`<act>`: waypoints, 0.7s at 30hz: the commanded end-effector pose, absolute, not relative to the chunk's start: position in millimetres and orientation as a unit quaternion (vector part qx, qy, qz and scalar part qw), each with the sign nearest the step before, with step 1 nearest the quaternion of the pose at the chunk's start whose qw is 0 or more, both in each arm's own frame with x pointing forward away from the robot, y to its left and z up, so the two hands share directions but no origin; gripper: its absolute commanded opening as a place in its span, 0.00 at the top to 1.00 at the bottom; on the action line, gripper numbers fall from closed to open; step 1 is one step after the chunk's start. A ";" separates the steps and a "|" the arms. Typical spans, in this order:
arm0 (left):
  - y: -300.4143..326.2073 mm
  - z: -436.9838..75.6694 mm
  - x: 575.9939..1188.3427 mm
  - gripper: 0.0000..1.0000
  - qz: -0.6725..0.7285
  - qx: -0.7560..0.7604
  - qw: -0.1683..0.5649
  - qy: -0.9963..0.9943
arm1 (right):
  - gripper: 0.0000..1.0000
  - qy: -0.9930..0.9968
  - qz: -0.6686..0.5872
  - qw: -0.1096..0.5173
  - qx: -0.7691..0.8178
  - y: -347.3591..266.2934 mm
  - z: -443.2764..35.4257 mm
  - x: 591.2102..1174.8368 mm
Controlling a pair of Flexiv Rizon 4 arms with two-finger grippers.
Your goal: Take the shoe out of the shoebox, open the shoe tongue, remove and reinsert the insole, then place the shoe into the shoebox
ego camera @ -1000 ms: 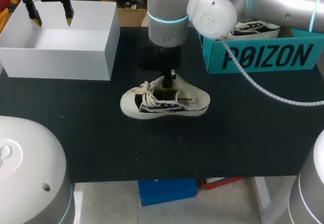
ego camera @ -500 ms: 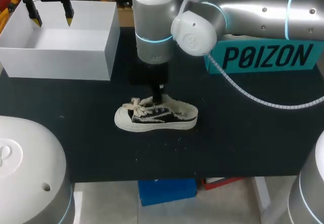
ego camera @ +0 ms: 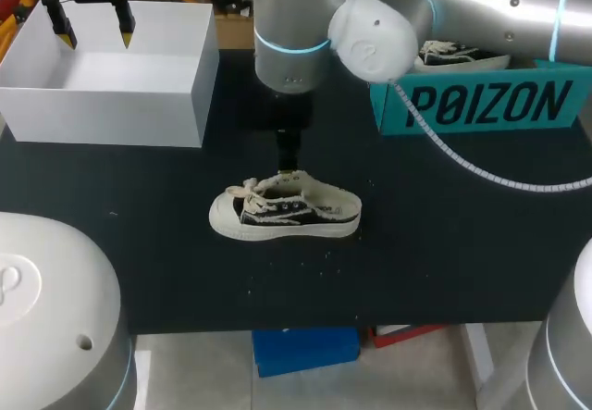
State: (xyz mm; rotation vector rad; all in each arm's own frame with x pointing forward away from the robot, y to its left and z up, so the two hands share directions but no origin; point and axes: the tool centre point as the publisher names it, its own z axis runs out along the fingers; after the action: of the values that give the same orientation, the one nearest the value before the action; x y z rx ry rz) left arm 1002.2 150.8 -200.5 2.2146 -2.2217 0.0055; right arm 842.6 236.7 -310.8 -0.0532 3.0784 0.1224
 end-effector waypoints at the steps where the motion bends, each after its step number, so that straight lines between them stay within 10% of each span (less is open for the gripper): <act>1: 150.1 -200.1 1001.8 0.00 0.000 0.707 0.002 -0.708 | 0.05 0.988 0.134 0.069 -0.033 203.3 -282.5 826.3; 21: 150.1 -200.1 1001.8 0.00 0.000 0.707 0.002 -0.708 | 0.00 0.915 0.394 0.010 -0.088 127.2 -267.9 823.4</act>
State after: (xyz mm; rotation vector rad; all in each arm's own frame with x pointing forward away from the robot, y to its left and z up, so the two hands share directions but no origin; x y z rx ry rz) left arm 1002.2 150.8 -200.5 2.2145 -2.2217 0.0054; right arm 825.2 154.5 -260.7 -0.2677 3.0062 0.7204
